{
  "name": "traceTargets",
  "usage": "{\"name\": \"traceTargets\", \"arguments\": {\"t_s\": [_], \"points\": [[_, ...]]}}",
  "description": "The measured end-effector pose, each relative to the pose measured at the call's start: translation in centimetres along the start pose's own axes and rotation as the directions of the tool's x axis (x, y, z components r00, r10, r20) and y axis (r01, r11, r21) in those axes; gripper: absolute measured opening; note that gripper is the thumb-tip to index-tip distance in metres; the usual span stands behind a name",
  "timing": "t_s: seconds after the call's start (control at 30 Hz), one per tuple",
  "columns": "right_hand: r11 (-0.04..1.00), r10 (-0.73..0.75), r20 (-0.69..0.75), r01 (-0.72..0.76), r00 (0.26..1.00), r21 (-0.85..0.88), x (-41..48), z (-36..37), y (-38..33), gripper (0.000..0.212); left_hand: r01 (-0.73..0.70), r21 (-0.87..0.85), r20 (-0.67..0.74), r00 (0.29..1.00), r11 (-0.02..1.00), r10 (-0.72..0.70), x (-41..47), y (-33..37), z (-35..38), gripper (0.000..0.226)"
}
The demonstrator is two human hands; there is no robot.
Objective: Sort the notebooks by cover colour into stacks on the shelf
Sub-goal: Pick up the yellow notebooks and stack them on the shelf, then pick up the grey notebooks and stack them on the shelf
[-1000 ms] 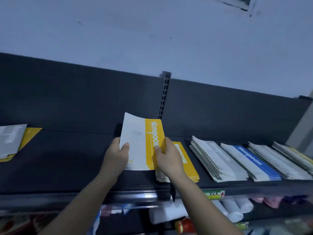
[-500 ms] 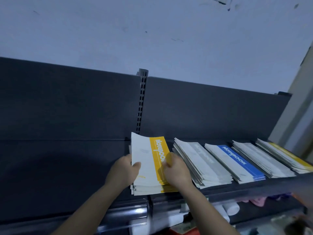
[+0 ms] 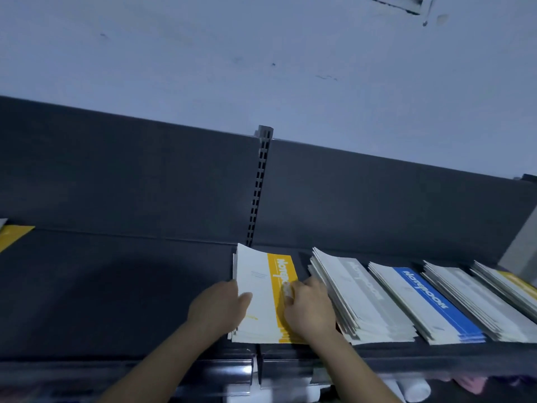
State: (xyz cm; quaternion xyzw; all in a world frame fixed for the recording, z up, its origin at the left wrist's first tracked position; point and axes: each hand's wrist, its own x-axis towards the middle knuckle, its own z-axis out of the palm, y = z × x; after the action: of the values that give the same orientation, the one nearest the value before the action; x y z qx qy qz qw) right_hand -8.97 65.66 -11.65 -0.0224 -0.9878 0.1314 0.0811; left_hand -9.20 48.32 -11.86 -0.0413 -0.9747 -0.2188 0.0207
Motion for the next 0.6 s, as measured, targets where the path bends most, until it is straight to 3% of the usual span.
{"name": "traceTargets", "arguments": {"t_s": [0.07, 0.2, 0.4, 0.6], "points": [[0.996, -0.077, -0.036, 0.075, 0.996, -0.045, 0.0, -0.2, -0.8, 0.036, 0.016, 0.023, 0.003, 1.000, 1.000, -0.016, -0.5, -0.1, -0.9, 0.040], [0.961, -0.268, -0.188, 0.277, 0.945, 0.021, 0.4, -0.4, -3.6, 0.032, 0.056, 0.165, -0.136, 0.990, 0.985, -0.033, -1.6, -2.5, -3.3, 0.038], [0.827, -0.562, -0.108, 0.561, 0.820, -0.044, 0.7, -0.3, -10.7, 0.037, 0.221, 0.410, -0.249, 0.960, 0.885, -0.124, -5.3, -7.8, -7.5, 0.036], [0.697, -0.714, 0.008, 0.711, 0.701, -0.096, -0.4, 1.3, -18.7, 0.041, 0.408, 0.481, -0.299, 0.908, 0.776, -0.292, -9.5, -14.1, -11.4, 0.035]]}}
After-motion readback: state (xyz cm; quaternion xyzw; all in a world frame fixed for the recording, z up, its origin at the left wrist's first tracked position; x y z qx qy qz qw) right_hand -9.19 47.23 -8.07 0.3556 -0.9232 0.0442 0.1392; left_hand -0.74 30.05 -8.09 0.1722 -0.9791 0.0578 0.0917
